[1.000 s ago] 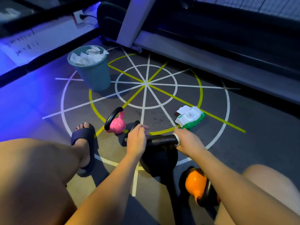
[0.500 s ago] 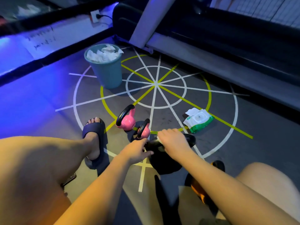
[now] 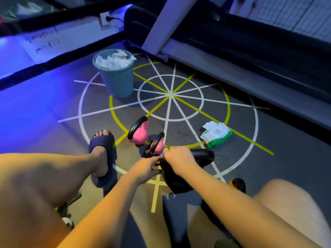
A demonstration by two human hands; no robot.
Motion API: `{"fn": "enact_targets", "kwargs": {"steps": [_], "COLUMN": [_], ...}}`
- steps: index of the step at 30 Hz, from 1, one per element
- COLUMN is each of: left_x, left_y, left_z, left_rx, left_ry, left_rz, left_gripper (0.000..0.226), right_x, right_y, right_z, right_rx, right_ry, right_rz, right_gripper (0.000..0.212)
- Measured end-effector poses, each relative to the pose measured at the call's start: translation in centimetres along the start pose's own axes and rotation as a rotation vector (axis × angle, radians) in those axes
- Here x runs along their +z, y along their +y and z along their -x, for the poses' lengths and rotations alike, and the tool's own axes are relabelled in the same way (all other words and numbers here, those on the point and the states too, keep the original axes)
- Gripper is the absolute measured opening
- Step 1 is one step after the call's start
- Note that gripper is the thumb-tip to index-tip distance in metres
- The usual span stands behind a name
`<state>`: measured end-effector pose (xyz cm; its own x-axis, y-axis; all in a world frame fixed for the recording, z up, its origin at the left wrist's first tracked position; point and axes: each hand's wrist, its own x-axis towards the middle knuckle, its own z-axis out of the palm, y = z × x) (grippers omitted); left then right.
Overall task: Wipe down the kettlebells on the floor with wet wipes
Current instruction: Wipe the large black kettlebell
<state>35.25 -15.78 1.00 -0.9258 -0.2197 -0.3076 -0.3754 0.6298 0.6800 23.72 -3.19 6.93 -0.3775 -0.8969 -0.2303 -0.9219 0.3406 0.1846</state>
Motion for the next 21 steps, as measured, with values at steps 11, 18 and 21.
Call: {"fn": "enact_targets", "kwargs": {"steps": [11,18,21], "left_x": [0.6,-0.1,-0.6], "left_y": [-0.4,-0.7,-0.9], "left_z": [0.4,0.2,0.4], "left_rx": [-0.005,-0.044,-0.069], "left_ry": [-0.013,-0.092,-0.088], "left_rz": [0.018,-0.037,-0.055], "left_gripper": [0.059,0.061,0.059], "right_x": [-0.2,-1.0,-1.1], "right_y": [6.7,-1.6,-1.9], "right_z": [2.8,-1.3,-1.6], "right_rx": [0.143,0.002,0.051], "right_ry": [-0.162,-0.137,-0.174], "right_rz": [-0.151,0.046,0.044], "right_gripper": [0.029,0.053,0.066]}}
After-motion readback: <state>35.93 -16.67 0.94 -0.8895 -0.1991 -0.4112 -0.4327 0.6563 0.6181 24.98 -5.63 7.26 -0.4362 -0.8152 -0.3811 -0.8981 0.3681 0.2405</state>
